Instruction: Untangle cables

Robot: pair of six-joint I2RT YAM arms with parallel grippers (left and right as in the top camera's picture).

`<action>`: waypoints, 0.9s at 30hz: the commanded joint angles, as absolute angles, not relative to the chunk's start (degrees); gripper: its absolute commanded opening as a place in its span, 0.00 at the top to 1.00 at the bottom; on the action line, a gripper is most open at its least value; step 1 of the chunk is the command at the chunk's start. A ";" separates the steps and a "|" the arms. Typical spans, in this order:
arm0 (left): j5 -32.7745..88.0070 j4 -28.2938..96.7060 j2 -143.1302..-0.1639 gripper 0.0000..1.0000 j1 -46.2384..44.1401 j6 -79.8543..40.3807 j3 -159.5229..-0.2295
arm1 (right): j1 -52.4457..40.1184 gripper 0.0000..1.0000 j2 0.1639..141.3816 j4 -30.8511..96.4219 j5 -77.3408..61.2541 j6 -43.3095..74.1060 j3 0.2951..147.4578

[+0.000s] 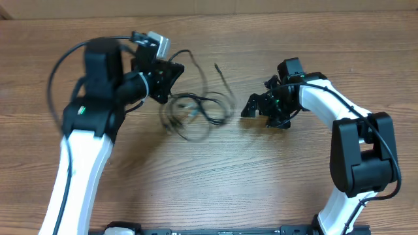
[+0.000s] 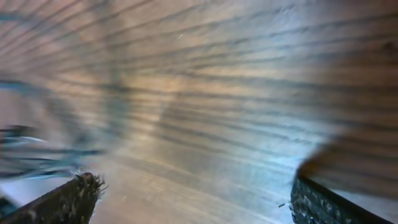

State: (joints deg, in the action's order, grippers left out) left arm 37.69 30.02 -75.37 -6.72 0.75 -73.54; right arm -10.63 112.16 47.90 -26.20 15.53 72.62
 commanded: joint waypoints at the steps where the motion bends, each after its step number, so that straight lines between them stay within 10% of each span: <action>1: 40.51 29.32 -67.51 0.96 -6.76 -0.67 -74.11 | -12.84 0.02 110.69 46.70 -17.30 19.75 72.34; 27: 40.45 35.03 -59.90 0.92 -6.76 -0.64 -74.11 | -23.42 0.00 110.69 36.58 -24.56 21.26 72.34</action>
State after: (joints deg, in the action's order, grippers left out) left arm 39.29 33.82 -60.01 -6.74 -0.10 -73.54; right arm -23.40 111.92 36.88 -29.56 20.18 72.62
